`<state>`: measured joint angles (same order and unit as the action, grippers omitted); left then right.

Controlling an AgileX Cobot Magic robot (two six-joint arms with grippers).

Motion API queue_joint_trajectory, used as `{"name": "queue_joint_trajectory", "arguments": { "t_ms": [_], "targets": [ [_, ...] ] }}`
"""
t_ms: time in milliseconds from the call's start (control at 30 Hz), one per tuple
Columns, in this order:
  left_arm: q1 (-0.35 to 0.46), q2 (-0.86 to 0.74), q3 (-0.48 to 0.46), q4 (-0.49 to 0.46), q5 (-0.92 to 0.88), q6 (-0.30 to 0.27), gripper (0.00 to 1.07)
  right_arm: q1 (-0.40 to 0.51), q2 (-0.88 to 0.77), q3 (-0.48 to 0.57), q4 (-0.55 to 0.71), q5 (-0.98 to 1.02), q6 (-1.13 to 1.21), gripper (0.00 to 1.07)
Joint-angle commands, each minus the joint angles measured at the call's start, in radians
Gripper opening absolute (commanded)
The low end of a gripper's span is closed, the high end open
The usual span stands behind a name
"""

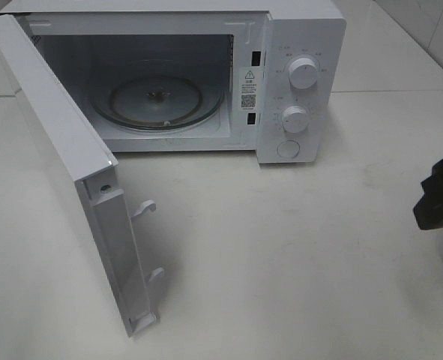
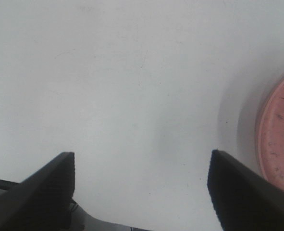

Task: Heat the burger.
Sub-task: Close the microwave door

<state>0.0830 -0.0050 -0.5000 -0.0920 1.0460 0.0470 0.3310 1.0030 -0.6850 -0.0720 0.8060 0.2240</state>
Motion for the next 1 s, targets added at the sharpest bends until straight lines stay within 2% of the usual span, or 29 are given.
{"name": "queue_joint_trajectory", "arguments": {
  "t_ms": [33,367,500,533,733,1000],
  "targets": [
    [-0.003,-0.020,0.003,-0.002,-0.010,-0.001,1.02,-0.001,-0.072,0.031,0.004,0.018,-0.013,0.75],
    [-0.003,-0.020,0.003,-0.002,-0.010,-0.001,1.02,-0.001,-0.428,0.173,-0.039,0.022,-0.013,0.75],
    [-0.003,-0.020,0.003,-0.002,-0.010,-0.001,1.02,-0.011,-0.518,0.180,-0.065,0.035,-0.005,0.75],
    [-0.003,-0.020,0.003,-0.002,-0.010,-0.001,1.02,-0.035,-0.577,0.173,-0.065,0.051,-0.005,0.75],
    [-0.003,-0.020,0.003,-0.002,-0.010,-0.001,1.02,-0.114,-0.699,0.152,-0.087,0.131,-0.007,0.75],
    [-0.003,-0.020,0.003,-0.002,-0.010,-0.001,1.02,-0.120,-0.866,0.160,-0.153,0.266,-0.005,0.75]
  ]
}}
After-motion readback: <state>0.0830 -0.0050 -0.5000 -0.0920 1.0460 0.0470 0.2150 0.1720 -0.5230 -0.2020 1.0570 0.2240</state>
